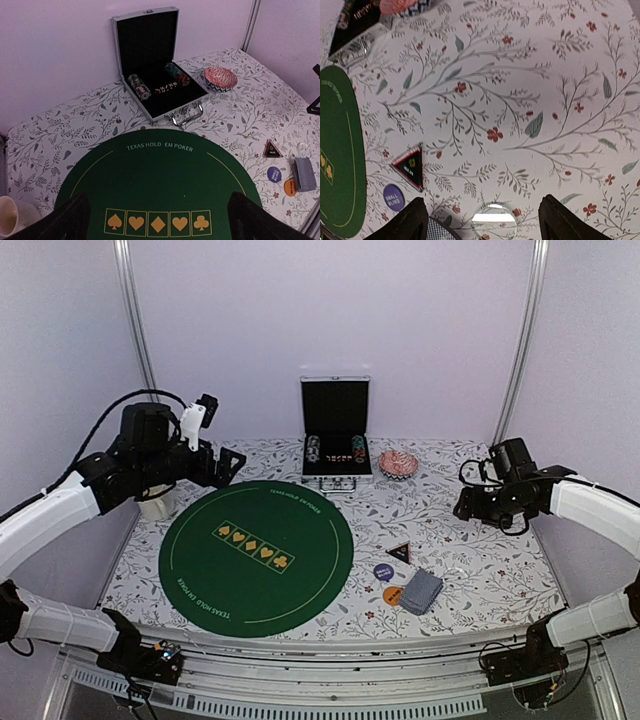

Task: Distribute texas hold em gaming equipment
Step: Pick up the dealer button from the corner of the board.

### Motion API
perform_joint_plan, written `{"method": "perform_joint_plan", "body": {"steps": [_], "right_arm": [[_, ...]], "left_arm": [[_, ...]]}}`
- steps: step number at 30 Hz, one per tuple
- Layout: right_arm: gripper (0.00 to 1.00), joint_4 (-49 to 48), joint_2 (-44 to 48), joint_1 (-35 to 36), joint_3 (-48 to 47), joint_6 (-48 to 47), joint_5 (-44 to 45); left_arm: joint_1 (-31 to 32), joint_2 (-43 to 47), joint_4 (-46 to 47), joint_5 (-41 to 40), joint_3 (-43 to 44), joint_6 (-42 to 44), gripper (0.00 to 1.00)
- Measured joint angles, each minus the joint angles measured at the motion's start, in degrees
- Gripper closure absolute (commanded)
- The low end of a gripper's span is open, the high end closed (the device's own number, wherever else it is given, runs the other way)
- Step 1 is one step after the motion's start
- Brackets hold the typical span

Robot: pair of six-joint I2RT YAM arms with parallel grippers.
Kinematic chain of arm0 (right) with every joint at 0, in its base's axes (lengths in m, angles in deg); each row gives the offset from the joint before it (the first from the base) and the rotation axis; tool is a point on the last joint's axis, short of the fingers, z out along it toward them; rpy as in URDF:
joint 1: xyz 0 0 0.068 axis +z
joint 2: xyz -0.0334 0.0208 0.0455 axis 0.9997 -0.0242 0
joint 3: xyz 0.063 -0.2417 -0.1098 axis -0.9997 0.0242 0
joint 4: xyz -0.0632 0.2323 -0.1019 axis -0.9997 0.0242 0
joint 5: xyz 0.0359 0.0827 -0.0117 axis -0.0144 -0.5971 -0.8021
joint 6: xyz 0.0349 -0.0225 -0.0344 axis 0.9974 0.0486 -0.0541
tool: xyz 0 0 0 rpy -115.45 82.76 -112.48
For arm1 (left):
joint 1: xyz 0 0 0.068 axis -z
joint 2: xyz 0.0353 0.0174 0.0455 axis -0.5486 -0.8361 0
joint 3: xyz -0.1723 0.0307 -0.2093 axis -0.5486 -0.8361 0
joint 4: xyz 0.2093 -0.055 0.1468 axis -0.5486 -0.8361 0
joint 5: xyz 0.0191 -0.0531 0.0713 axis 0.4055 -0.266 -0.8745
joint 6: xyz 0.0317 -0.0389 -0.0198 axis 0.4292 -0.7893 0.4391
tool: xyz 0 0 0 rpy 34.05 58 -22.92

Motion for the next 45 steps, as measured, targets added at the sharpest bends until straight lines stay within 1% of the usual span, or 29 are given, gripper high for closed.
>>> {"method": "perform_joint_plan", "body": {"steps": [4,7,10,13,16,19,26,28,30,31,33,38,42,45], "right_arm": [[0.2,6.5,-2.7,4.2,3.7,5.6,-0.3],[0.12,8.3,-6.7,6.0,4.7,8.7,-1.3],[0.09,9.0,-11.1,8.2,4.6,10.9,-1.6],[0.12,9.7,-15.1,10.2,4.1,12.4,-1.8],[0.14,10.1,-17.1,10.8,4.0,13.4,-1.6],[0.18,10.2,-17.6,10.7,4.0,14.3,-0.9],[0.18,10.3,-17.6,10.7,4.5,15.1,-0.7],[0.22,10.3,-17.6,10.8,4.6,15.2,-0.5],[0.3,10.3,-17.6,10.8,4.7,15.3,-0.4],[0.37,10.3,-17.6,10.7,4.7,15.1,-0.2],[0.43,10.4,-17.6,10.7,4.8,15.1,0.1],[0.52,10.3,-17.5,10.7,4.9,15.2,-0.1],[0.55,10.8,-17.3,10.7,4.7,15.2,0.1],[0.59,13.5,-17.3,10.7,3.1,15.1,0.9]], "left_arm": [[0.0,1.3,-2.9,3.7,-4.0,0.1,0.02],[0.1,3.3,-2.4,5.0,-6.3,0.4,0.02],[0.1,5.8,-1.0,5.3,-9.0,0.8,0.02],[0.1,7.6,0.8,5.2,-11.5,1.4,0.02],[0.1,7.8,1.7,5.2,-12.8,1.8,0.02],[0.1,7.4,2.5,5.2,-13.2,1.9,0.02],[0.1,6.1,3.2,5.3,-13.2,2.3,0.02],[0.1,6.1,3.3,5.2,-13.2,2.5,0.02],[0.1,6.1,3.6,5.1,-13.2,2.8,0.02],[0.1,6.1,3.6,5.1,-13.2,2.8,0.02],[0.1,6.1,3.6,5.1,-13.2,3.0,0.02],[0.1,6.1,3.6,4.9,-13.2,3.2,0.02],[0.1,6.1,3.6,4.9,-13.2,3.3,0.02],[0.1,6.1,3.6,4.9,-13.2,3.3,0.02]]}}
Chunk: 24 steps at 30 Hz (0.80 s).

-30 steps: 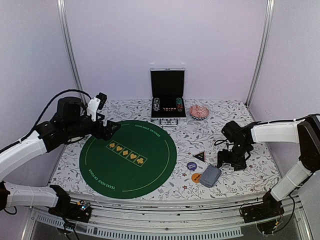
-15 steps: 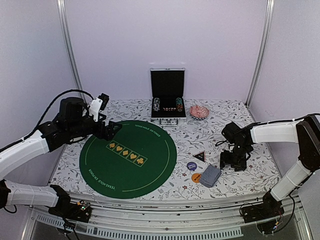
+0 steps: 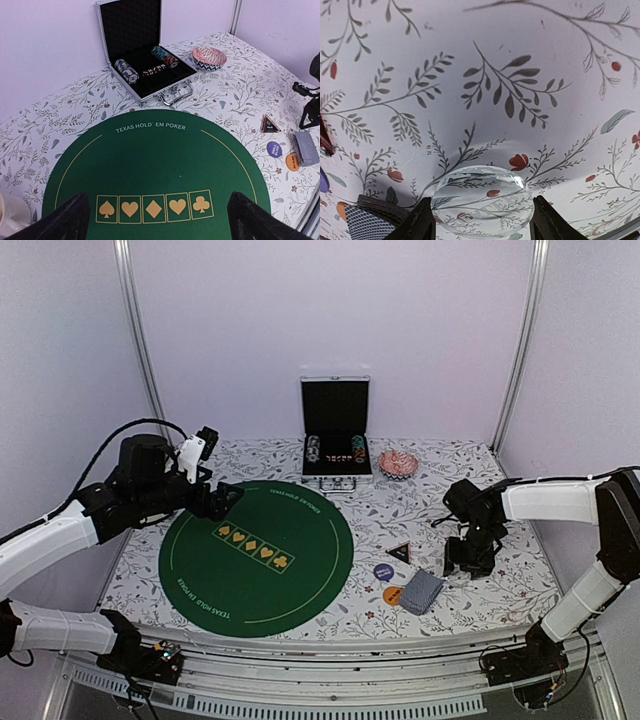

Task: Distribute texas hold em gaming equipment
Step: Pick up the dealer button from the corner of the board, then place the dealer button in the dealer area.

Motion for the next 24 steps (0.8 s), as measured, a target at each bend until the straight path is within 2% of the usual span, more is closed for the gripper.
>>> {"method": "perform_joint_plan", "body": {"steps": [4,10,14,18,22,24], "right_arm": [[0.63,3.7,0.0,0.1,-8.0,-1.1,1.3],[0.63,2.7,-5.9,4.8,-30.5,-5.8,2.3],[0.64,-1.0,-18.9,11.4,-47.7,-11.7,0.3],[0.67,-2.8,-35.3,14.9,-65.2,-19.3,-4.6],[0.69,-3.4,-47.6,15.9,-76.5,-25.5,-10.2],[0.7,-3.8,-51.2,16.1,-78.2,-28.3,-12.3]], "left_arm": [[0.0,0.0,0.0,0.0,0.0,0.0,0.02],[0.0,0.1,0.3,-0.4,0.0,0.1,0.02],[0.0,0.7,0.4,-1.0,-0.1,0.5,0.02],[0.0,1.2,0.7,-1.6,-0.4,0.7,0.02],[0.0,1.6,0.9,-1.8,-0.6,0.9,0.02],[0.0,1.6,1.1,-1.9,-0.6,1.0,0.02]]}}
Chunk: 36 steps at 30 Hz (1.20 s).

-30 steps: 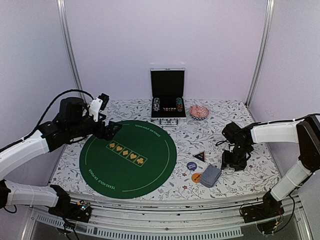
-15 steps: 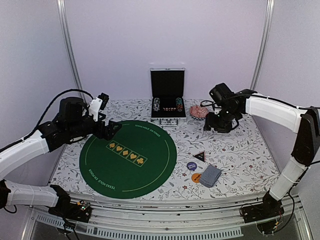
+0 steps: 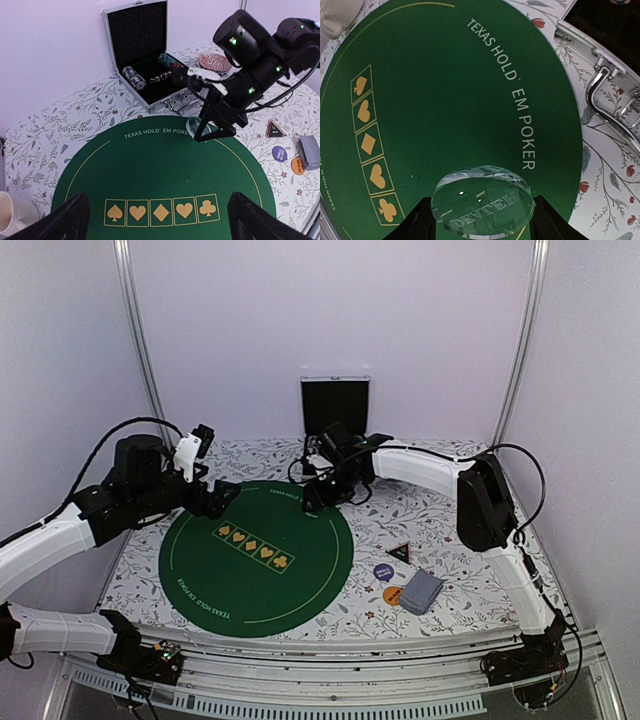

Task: Distribute texas hold em gaming equipment
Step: Place the dealer button in the dealer area.

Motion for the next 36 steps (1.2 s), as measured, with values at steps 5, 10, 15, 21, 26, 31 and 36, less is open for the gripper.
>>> {"method": "perform_joint_plan", "body": {"steps": [5,10,15,21,26,31,36], "right_arm": [[0.72,-0.3,-3.1,0.7,-0.1,-6.3,-1.4],[0.72,-1.6,-4.3,1.2,-1.0,-9.8,-2.0],[0.72,-2.2,-4.8,1.5,-1.0,-12.2,-1.2],[0.69,-3.6,-7.5,1.5,-3.0,-14.3,2.5],[0.36,-3.8,-8.9,1.5,-5.0,-15.2,3.0],[0.07,-3.9,-8.9,1.5,-5.0,-15.0,3.2],[0.01,-3.4,-8.3,1.6,-4.9,-14.5,2.7]], "left_arm": [[0.0,0.0,0.5,0.0,-0.5,0.1,0.02],[0.0,0.0,0.5,0.0,-0.7,0.2,0.02],[0.0,0.0,0.5,0.2,-0.7,0.3,0.02],[-0.1,0.0,0.5,0.2,-0.7,0.3,0.02],[-0.1,0.0,0.5,0.2,-0.7,0.5,0.02],[-0.2,-0.2,0.5,0.2,-0.7,0.5,0.02],[-0.3,-0.3,0.6,0.2,-0.8,0.5,0.02]]}}
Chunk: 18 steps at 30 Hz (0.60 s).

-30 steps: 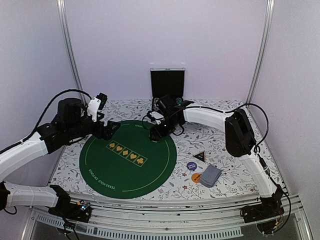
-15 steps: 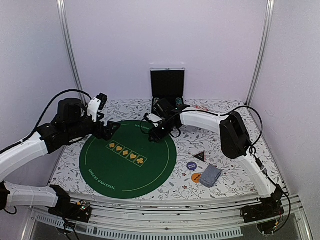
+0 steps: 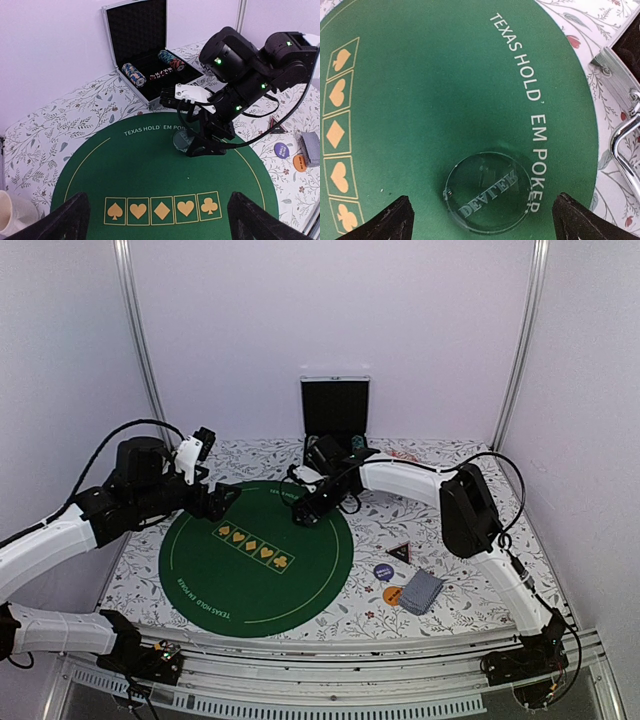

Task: Distribute texas hold em gaming equipment
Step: Place the dealer button in the dealer area.

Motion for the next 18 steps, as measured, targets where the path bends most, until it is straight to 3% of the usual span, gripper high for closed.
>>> {"method": "perform_joint_plan", "body": {"steps": [4,11,14,18], "right_arm": [[0.01,0.5,6.9,0.2,6.2,1.6,-1.0],[0.01,3.5,32.3,0.4,25.3,7.2,3.2],[0.01,6.6,38.6,0.4,31.4,9.8,4.6],[0.11,10.0,40.6,0.4,41.1,12.8,3.8]], "left_arm": [[-0.1,0.0,0.0,0.0,-0.1,0.0,0.02],[-0.2,-0.1,0.0,0.0,-0.1,0.4,0.02],[-0.2,-0.3,0.0,0.0,-0.1,0.4,0.02],[-0.2,-0.4,0.0,0.0,-0.1,0.4,0.02]]}}
